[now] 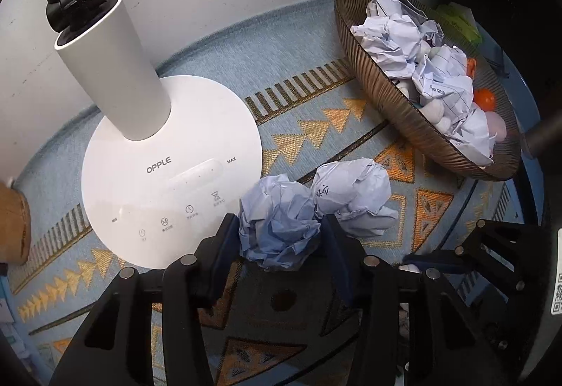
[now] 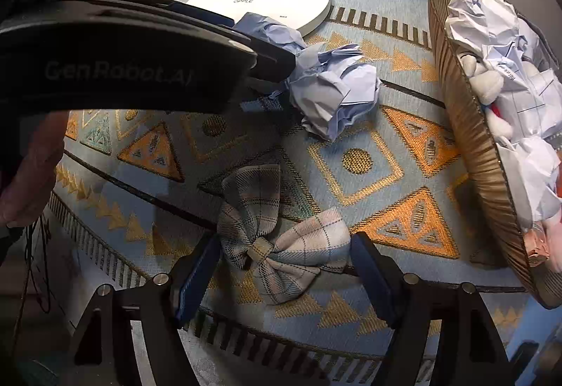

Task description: Organize objects

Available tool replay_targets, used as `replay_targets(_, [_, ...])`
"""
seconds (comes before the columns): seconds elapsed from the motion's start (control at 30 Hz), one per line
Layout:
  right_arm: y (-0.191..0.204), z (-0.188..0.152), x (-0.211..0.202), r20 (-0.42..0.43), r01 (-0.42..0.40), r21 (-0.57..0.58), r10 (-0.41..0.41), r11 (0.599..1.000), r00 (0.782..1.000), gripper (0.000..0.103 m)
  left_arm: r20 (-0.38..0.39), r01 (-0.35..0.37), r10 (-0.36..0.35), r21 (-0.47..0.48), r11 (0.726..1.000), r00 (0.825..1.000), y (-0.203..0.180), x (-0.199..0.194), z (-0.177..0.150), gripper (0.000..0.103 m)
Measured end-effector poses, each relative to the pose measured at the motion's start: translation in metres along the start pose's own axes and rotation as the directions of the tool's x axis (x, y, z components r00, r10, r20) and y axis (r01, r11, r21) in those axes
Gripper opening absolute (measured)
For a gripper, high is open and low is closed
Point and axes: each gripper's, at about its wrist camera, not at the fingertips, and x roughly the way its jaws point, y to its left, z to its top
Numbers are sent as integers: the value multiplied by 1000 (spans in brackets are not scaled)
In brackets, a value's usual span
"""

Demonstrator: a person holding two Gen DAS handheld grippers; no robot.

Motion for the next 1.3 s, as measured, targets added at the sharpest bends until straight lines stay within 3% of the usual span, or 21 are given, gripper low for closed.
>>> replay_targets(0.03, [3,0,0,10,-3,-20,4,1000,1000,64,7,24,-24,-33,999,1000,4,-3,-2,44])
replay_targets(0.17, [10,-1,-5,20,-25,-51,26,998,999,29,41,55,-49,-151,987,998,21,-20,-21,44])
replay_targets(0.27, [14,-9,-10,13,-34,-64,35,997,999,26,23,100,-97,-252,962,995,33,-29,-44,44])
replay_targets(0.37, [13,-21,-19,6,-78,-56,78,995,997,25,85,199,-180,-385,901,980,52,-47,-76,44])
replay_targets(0.47, [2,-34,-32,19,-148,4,148,989,989,25,99,206,-181,-449,869,978,58,-58,-100,44])
replay_targets(0.63, [-31,-53,-51,51,-174,94,170,980,984,25,106,196,-166,-440,876,980,44,-70,-105,44])
replay_targets(1.0, [-43,-69,-96,135,-155,168,133,974,982,25,153,225,-180,-364,904,972,-11,-96,-89,44])
replay_targets(1.3, [-86,-79,-143,220,-120,215,72,969,973,25,197,242,-186,-318,917,963,-52,-113,-72,44])
